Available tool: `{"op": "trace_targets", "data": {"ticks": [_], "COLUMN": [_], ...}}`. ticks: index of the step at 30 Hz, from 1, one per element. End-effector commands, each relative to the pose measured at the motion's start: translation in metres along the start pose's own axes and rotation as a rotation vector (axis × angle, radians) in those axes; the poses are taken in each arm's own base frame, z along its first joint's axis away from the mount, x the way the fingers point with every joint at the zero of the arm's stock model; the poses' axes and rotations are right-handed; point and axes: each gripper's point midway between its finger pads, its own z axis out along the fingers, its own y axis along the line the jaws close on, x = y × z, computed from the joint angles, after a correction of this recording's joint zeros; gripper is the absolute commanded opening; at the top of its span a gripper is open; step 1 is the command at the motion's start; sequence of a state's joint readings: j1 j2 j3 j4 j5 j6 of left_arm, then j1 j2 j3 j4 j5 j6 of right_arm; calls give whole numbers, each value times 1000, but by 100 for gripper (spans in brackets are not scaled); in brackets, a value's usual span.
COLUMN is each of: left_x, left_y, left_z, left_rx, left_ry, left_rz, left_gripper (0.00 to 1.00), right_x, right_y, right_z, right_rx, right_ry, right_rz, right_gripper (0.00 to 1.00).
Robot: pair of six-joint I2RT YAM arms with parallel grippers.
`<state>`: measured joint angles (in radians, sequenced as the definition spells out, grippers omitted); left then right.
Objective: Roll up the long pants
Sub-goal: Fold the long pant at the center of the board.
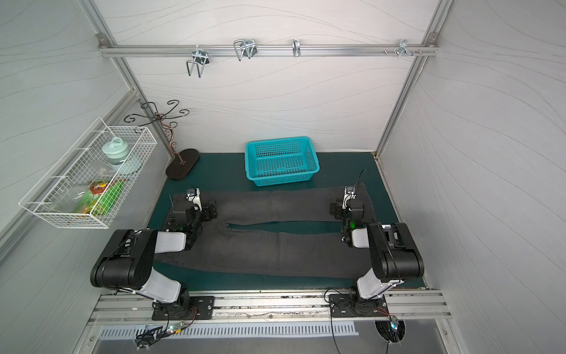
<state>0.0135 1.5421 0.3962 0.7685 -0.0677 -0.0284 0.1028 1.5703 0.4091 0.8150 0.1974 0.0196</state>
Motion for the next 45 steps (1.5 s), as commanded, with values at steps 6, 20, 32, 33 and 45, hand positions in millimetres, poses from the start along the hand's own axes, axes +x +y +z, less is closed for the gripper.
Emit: {"op": "trace_targets", "data": {"ticks": [6,20,32,33,45], "left_x": [-25,-46,-136,-139,-106], "left_y": [1,5,-12,-13,-3], "left_z": [4,-1,-49,-51,-55], "left_rx": [-3,-57,-11,-7,-202], "left_ry": [-79,70,252,252,410], "left_rz": [2,-14,-459,-485,-811], "left_gripper": [99,99,99,99,96], "right_x": [-11,-12,-145,-154,-153], "right_y": [2,2,-30,-25,-11], "right_z": [2,2,-39,-41,-36], "right_rx": [-5,-6,216,182,-2], "right_ry": [-33,-37,253,259,500], "right_rz": [12,12,166,163,321], "right_gripper": [99,99,99,99,99]}}
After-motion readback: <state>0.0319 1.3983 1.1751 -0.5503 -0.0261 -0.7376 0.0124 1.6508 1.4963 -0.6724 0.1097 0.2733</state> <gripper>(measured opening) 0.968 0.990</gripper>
